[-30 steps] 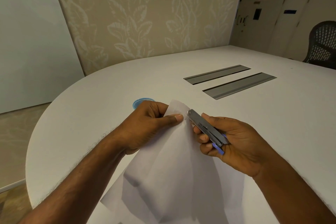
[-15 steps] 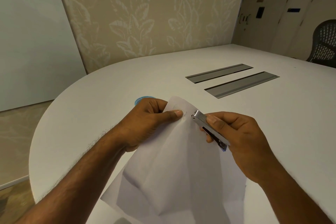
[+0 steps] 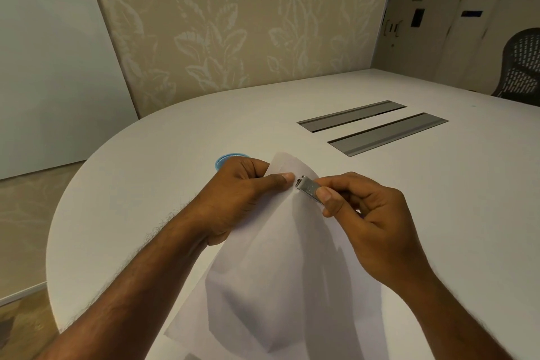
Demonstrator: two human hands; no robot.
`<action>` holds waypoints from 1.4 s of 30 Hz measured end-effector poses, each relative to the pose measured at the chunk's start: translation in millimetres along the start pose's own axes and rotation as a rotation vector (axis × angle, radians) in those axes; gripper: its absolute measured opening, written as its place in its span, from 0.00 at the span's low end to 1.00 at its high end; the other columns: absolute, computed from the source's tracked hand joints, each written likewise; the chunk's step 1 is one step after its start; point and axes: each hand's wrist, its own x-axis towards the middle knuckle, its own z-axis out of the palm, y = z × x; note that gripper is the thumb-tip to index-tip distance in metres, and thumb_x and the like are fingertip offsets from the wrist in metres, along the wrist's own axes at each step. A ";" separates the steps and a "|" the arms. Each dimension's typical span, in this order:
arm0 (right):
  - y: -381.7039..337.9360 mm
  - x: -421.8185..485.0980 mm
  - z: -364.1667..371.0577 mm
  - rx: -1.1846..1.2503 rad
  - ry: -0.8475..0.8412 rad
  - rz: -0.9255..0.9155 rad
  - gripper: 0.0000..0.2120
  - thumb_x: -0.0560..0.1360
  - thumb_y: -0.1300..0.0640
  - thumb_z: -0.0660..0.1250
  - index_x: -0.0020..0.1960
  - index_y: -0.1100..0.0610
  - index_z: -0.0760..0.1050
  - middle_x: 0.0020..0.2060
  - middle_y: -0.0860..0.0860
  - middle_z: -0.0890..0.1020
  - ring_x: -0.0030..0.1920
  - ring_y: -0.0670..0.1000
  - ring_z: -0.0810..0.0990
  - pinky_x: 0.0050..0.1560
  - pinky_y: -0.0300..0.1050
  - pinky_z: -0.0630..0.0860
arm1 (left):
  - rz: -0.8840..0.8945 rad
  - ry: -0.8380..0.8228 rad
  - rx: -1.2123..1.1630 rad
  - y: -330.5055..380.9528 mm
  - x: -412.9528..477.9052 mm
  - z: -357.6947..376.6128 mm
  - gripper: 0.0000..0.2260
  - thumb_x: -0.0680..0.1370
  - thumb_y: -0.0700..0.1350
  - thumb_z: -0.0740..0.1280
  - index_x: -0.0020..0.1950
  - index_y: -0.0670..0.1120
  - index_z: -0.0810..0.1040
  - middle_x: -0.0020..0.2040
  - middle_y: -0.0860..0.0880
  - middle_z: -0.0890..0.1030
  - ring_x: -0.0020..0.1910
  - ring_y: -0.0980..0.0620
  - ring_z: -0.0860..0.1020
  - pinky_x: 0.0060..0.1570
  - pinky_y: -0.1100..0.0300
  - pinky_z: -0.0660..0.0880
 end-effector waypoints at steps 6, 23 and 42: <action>2.7 -1.2 1.6 -0.135 -0.003 -0.168 0.14 0.74 0.45 0.64 0.53 0.52 0.79 0.44 0.45 0.82 0.47 0.44 0.81 0.46 0.29 0.77 | -0.018 0.052 0.048 3.4 -1.3 4.3 0.18 0.75 0.52 0.69 0.49 0.36 0.84 0.48 0.34 0.84 0.45 0.31 0.81 0.51 0.39 0.79; 9.9 -0.1 1.8 -0.541 0.078 -0.526 0.22 0.75 0.45 0.62 0.52 0.62 0.81 0.43 0.57 0.85 0.49 0.49 0.76 0.48 0.46 0.75 | -0.011 0.094 0.131 0.4 0.3 7.2 0.21 0.74 0.55 0.70 0.46 0.34 0.83 0.46 0.31 0.83 0.39 0.32 0.78 0.45 0.44 0.78; 4.7 -6.3 -10.9 -0.172 0.041 -0.202 0.13 0.72 0.47 0.67 0.53 0.51 0.79 0.45 0.41 0.82 0.46 0.39 0.81 0.43 0.25 0.74 | -0.042 0.021 0.015 -2.0 -5.2 3.8 0.19 0.76 0.50 0.69 0.49 0.32 0.81 0.50 0.28 0.80 0.40 0.41 0.76 0.45 0.49 0.73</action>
